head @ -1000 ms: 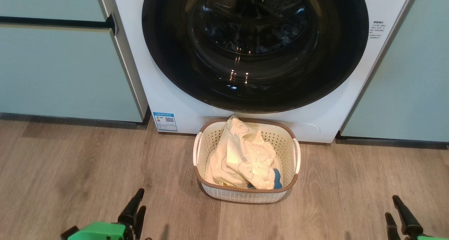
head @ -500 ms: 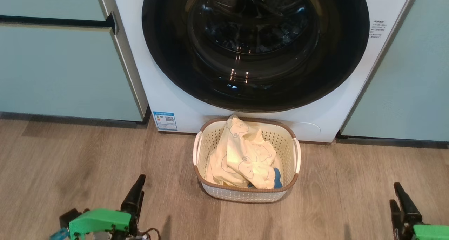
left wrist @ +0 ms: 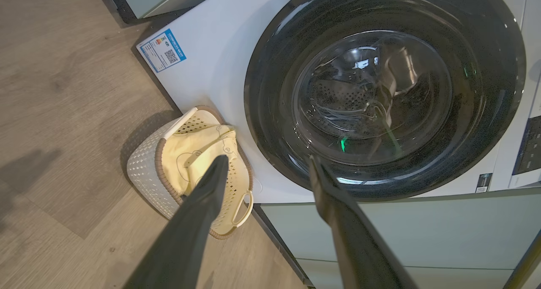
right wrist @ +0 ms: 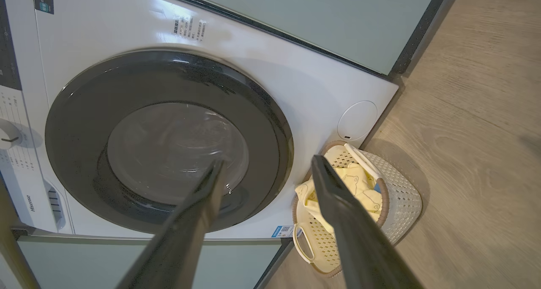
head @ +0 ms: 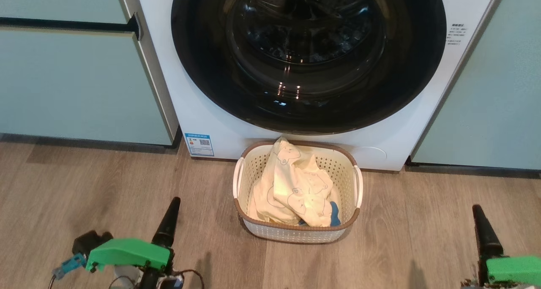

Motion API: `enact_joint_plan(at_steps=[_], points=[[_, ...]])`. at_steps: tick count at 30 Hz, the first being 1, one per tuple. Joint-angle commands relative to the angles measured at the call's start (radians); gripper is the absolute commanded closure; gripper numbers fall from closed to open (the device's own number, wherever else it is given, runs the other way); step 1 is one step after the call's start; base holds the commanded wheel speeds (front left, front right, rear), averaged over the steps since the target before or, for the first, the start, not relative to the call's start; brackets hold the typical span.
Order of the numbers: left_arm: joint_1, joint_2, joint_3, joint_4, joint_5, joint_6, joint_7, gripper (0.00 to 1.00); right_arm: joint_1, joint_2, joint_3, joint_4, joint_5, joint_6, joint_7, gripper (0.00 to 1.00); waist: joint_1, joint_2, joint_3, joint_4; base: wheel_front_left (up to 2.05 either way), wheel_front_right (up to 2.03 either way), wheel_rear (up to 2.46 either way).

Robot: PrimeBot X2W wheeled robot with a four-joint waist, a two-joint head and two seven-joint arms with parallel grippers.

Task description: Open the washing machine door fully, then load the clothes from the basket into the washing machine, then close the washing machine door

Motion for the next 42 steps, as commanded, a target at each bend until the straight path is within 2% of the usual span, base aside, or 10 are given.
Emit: enact_joint_plan(at_steps=[1,25,35,42], points=[[-0.057,0.019,0.016,-0.039,0.038,-0.002,-0.012,0.00,-0.065,-0.015,0.007,-0.044,-0.038,-0.001,-0.013,0.00,0.0000,-0.0001,0.000,0.000,0.00,0.00,0.00],[-0.117,0.020,0.008,-0.073,0.424,0.009,-0.082,0.00,-0.107,-0.021,0.047,-0.103,-0.489,-0.002,-0.083,0.00,0.0000,-0.0001,0.002,0.003,0.00,0.00,0.00],[-0.143,0.042,-0.016,-0.076,0.593,0.042,-0.112,0.00,-0.120,-0.024,0.067,-0.133,-0.683,-0.002,-0.113,0.00,0.0000,-0.0001,0.003,0.005,0.00,0.00,0.00],[-0.159,0.054,-0.027,-0.080,0.669,0.058,-0.129,0.00,-0.128,-0.025,0.079,-0.150,-0.780,-0.002,-0.131,0.00,0.0000,-0.0001,0.006,0.006,0.00,0.00,0.00]])
